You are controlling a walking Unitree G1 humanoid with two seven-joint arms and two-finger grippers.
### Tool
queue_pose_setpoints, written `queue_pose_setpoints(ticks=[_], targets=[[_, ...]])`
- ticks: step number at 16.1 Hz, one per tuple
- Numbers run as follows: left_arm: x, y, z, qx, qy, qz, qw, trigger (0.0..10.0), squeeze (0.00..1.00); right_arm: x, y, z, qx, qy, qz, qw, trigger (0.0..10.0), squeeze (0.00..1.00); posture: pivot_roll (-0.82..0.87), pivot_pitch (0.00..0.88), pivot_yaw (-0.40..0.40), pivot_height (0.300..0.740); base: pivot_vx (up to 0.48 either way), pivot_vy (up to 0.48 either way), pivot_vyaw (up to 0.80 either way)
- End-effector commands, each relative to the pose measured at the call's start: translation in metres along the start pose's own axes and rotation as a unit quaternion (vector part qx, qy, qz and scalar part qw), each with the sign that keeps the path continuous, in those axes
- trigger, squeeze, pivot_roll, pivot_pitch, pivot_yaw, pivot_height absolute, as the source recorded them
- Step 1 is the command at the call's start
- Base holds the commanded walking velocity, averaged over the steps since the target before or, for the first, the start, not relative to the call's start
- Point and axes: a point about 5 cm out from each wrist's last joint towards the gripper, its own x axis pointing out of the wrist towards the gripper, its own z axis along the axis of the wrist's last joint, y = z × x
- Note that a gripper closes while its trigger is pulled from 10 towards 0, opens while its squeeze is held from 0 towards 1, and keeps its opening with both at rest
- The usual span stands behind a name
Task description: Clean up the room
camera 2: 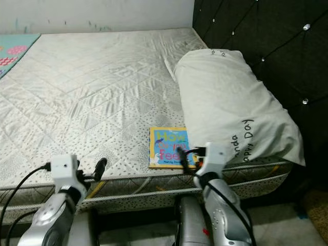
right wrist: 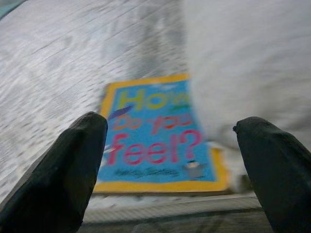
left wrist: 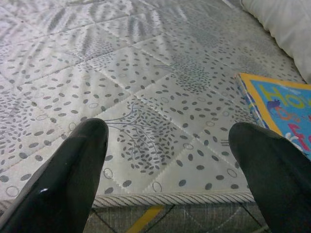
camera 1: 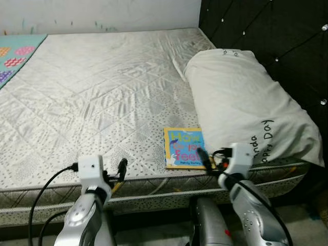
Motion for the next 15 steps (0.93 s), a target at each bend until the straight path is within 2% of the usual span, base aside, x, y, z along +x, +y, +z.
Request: queue_pose_setpoints(ticks=[1,4,7,15], targets=[[-0.003,0.001,0.004,0.004,-0.007,-0.004,1.000,10.0,0.00,-0.001,-0.003,0.006,-0.005,-0.017,-0.019,1.000,10.0,0.00,-0.07,0.000,0.001,0.526,0.000,0.000,0.00],[0.000,0.004,0.001,0.010,-0.005,0.001,1.000,10.0,0.00,0.008,-0.012,0.020,0.009,-0.047,-0.062,0.997,10.0,0.00,-0.06,0.000,-0.006,0.526,0.000,0.000,0.00],[0.004,0.000,0.005,0.010,-0.013,-0.003,1.000,10.0,0.00,0.018,-0.013,0.035,0.011,-0.069,-0.068,0.995,10.0,0.00,-0.06,0.000,-0.011,0.526,0.000,0.000,-0.57],[0.005,-0.003,0.004,0.011,-0.017,-0.009,1.000,10.0,0.00,0.023,-0.020,0.039,0.009,-0.079,-0.081,0.994,10.0,0.00,-0.05,0.000,-0.014,0.526,0.000,0.000,-0.53]])
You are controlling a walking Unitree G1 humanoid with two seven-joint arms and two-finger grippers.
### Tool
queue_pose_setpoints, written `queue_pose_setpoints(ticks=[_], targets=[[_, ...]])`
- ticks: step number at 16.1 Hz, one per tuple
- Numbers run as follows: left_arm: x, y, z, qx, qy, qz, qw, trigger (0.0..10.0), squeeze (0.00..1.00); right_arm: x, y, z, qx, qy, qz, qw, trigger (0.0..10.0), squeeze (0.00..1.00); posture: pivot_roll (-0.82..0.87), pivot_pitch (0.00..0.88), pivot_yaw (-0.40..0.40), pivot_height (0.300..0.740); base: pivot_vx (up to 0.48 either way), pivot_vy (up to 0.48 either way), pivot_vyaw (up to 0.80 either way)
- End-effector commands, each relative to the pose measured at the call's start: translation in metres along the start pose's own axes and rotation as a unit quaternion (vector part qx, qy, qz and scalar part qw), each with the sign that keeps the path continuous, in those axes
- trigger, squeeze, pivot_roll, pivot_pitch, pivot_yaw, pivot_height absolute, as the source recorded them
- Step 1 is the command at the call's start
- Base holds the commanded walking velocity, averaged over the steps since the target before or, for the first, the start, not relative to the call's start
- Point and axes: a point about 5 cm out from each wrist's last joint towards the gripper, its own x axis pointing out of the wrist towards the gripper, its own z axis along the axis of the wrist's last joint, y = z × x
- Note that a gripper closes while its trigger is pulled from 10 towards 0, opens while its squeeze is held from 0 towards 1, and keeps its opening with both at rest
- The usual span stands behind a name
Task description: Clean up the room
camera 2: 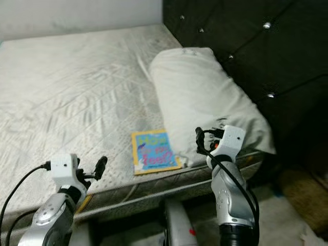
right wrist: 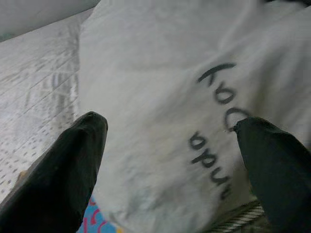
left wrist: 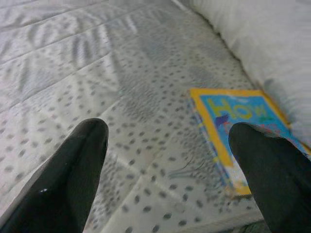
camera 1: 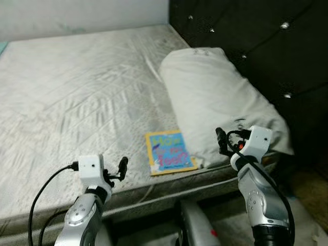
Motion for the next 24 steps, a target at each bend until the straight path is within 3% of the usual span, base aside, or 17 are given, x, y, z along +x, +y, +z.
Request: queue_pose_setpoints(ticks=[1,4,11,18,20,24], targets=[[0.003,-0.002,0.002,0.010,-0.009,-0.008,1.000,10.0,0.00,0.001,-0.003,0.001,0.003,-0.004,-0.005,1.000,10.0,0.00,-0.06,0.000,-0.012,0.526,0.000,0.000,-0.53],[0.007,-0.005,0.007,0.019,-0.022,-0.009,1.000,10.0,0.00,0.003,-0.002,0.004,0.003,-0.012,-0.003,1.000,10.0,0.00,-0.06,0.000,-0.009,0.526,0.000,0.000,-0.51],[0.010,-0.004,0.009,0.024,-0.030,-0.008,0.999,10.0,0.00,0.008,0.002,0.007,0.008,-0.021,0.004,1.000,10.0,0.00,-0.05,0.000,-0.005,0.574,0.000,0.000,-0.47],[0.016,-0.003,0.011,0.025,-0.039,-0.004,0.999,10.0,0.00,0.011,0.022,0.014,-0.013,-0.041,0.056,0.998,10.0,0.00,-0.05,0.000,-0.002,0.654,0.000,0.000,-0.43],[0.016,-0.003,0.010,0.023,-0.039,-0.002,0.999,10.0,0.00,0.010,0.027,0.012,-0.040,-0.044,0.056,0.997,10.0,0.00,-0.06,0.000,-0.003,0.654,0.000,0.000,-0.27],[0.017,-0.004,0.008,0.023,-0.036,-0.003,0.999,10.0,0.00,0.009,0.031,0.010,-0.016,-0.038,0.074,0.996,10.0,0.00,-0.06,0.000,-0.006,0.654,0.000,0.000,0.00]])
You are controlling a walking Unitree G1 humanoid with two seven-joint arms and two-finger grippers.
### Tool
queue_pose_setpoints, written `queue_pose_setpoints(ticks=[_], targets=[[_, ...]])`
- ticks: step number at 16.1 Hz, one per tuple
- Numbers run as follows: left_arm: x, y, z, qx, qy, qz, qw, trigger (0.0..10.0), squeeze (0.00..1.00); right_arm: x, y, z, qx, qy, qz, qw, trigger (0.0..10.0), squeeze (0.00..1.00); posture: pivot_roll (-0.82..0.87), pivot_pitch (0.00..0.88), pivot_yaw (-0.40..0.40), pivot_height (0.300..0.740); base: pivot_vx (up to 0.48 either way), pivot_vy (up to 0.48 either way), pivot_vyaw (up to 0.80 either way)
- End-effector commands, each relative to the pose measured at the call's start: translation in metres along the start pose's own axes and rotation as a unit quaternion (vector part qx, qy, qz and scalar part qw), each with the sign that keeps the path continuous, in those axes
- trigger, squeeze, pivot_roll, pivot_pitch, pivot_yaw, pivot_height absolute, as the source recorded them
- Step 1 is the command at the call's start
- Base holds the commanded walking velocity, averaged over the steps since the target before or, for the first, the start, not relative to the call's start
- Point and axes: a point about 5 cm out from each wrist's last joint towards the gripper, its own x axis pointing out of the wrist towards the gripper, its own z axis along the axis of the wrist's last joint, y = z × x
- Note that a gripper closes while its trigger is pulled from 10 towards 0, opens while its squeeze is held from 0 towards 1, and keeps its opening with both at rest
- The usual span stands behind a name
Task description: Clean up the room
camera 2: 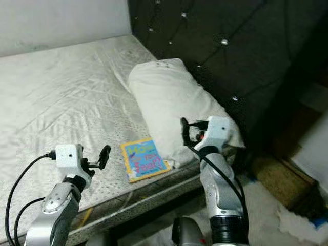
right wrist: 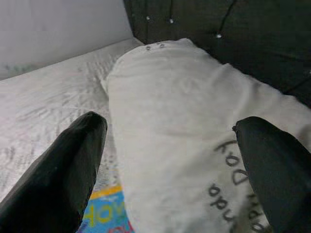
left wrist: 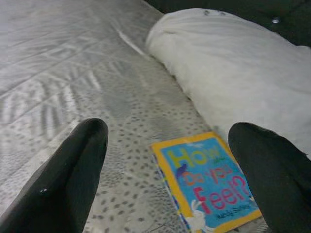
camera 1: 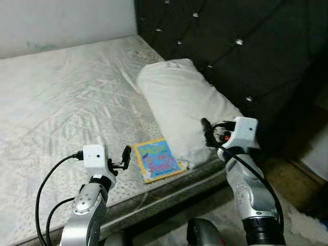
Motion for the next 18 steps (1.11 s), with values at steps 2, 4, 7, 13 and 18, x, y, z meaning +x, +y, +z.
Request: queue_pose_setpoints(ticks=[2,4,7,13,18], targets=[[0.000,0.003,-0.003,0.006,0.005,0.007,1.000,10.0,0.00,0.002,-0.003,0.006,-0.001,-0.009,0.005,1.000,10.0,0.00,-0.06,0.000,-0.007,0.666,0.000,0.000,-0.22],[0.000,0.003,-0.003,0.008,0.005,0.009,1.000,10.0,0.00,0.005,-0.004,0.009,0.001,-0.011,0.005,1.000,10.0,0.00,-0.06,0.000,-0.007,0.687,0.000,0.000,-0.42],[0.001,0.003,-0.003,0.009,0.005,0.008,1.000,10.0,0.00,0.005,-0.004,0.009,0.007,-0.011,0.007,1.000,10.0,0.00,-0.06,0.000,-0.008,0.713,0.000,0.000,-0.41],[0.004,0.006,-0.002,0.023,0.000,0.011,1.000,10.0,0.00,0.007,-0.002,0.007,0.010,-0.010,0.011,1.000,10.0,0.00,-0.05,0.000,-0.006,0.740,0.000,0.000,-0.27],[0.015,0.019,0.005,0.069,-0.008,0.013,0.998,10.0,0.00,0.016,-0.001,0.005,0.006,-0.008,0.018,1.000,10.0,0.00,-0.04,0.000,-0.005,0.740,0.000,0.000,0.00]])
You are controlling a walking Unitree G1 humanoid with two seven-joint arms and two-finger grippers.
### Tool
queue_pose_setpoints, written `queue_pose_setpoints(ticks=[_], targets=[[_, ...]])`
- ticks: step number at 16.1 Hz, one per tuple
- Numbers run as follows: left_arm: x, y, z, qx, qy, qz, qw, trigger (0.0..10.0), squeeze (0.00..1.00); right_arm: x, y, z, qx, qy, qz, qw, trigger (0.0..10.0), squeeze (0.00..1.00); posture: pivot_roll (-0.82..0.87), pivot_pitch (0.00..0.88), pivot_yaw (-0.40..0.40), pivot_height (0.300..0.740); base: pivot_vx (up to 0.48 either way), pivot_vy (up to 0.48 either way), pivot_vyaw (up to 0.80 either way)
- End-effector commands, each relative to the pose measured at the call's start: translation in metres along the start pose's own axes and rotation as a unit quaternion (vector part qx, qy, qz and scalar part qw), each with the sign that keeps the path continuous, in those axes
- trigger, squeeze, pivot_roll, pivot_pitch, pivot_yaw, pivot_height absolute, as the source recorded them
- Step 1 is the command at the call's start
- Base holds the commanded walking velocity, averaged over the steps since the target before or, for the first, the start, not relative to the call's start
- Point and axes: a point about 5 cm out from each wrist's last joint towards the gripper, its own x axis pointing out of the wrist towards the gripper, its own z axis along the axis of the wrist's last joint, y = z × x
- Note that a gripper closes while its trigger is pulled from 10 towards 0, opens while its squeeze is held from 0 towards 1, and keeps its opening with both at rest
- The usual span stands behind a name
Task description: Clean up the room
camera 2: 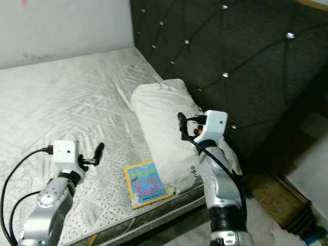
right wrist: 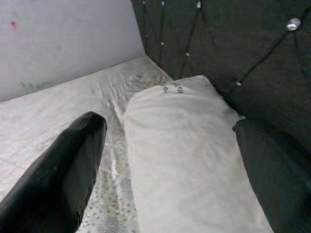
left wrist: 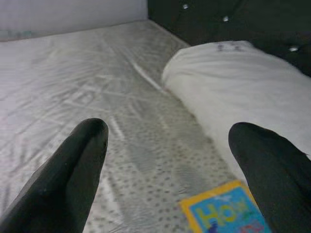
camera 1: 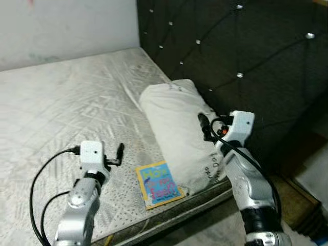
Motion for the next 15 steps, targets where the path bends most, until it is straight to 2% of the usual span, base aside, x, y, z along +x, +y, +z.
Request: queue_pose_setpoints(ticks=[1,2,4,5,6,7,10,12,13,15], targets=[[0.004,0.002,0.002,0.002,0.000,0.003,1.000,10.0,0.00,0.002,-0.004,-0.001,-0.007,0.004,-0.010,1.000,10.0,0.00,-0.04,0.000,-0.007,0.740,0.000,0.000,0.00],[0.006,0.008,0.001,0.005,0.008,0.007,1.000,10.0,0.00,0.005,-0.004,-0.006,-0.011,0.019,-0.011,1.000,10.0,0.00,-0.03,0.000,-0.012,0.740,0.000,0.000,0.00],[0.003,0.011,-0.004,0.036,0.017,-0.008,0.999,10.0,0.00,0.006,0.001,-0.012,-0.065,0.018,0.024,0.997,10.0,0.00,-0.01,0.000,-0.016,0.740,0.000,0.000,0.00],[0.001,0.012,-0.006,0.043,0.019,-0.012,0.999,10.0,0.00,0.006,0.003,-0.012,-0.076,0.011,0.034,0.996,10.0,0.00,-0.01,0.000,-0.017,0.740,0.000,0.000,0.00],[0.000,0.012,-0.012,0.058,0.020,-0.018,0.998,10.0,0.00,0.006,0.015,-0.021,-0.084,0.034,0.097,0.991,10.0,0.00,-0.02,0.000,-0.010,0.740,0.000,0.000,0.00],[0.001,0.013,-0.016,0.060,0.020,-0.014,0.998,10.0,0.00,0.004,0.022,-0.026,-0.100,0.038,0.127,0.986,10.0,0.00,-0.03,0.000,-0.002,0.740,0.000,0.000,0.00],[0.001,0.015,-0.018,0.059,0.010,0.005,0.998,10.0,0.00,-0.005,0.040,-0.040,-0.150,0.049,0.179,0.971,10.0,0.00,-0.02,0.000,0.005,0.740,0.000,0.000,0.00],[0.001,0.022,-0.016,0.035,0.003,0.050,0.998,10.0,0.00,-0.011,0.053,-0.040,-0.174,0.029,0.218,0.960,10.0,0.00,-0.01,0.000,-0.002,0.740,0.000,0.000,0.80],[-0.001,0.026,-0.018,0.012,0.008,0.075,0.997,10.0,0.00,-0.013,0.053,-0.042,-0.164,0.034,0.224,0.960,10.0,0.00,0.00,0.000,-0.009,0.740,0.000,0.000,0.80],[-0.006,0.024,-0.022,0.007,0.015,0.063,0.998,10.0,0.00,-0.017,0.049,-0.049,-0.151,0.049,0.215,0.964,10.0,0.00,0.00,0.000,-0.016,0.740,0.000,0.000,0.80]])
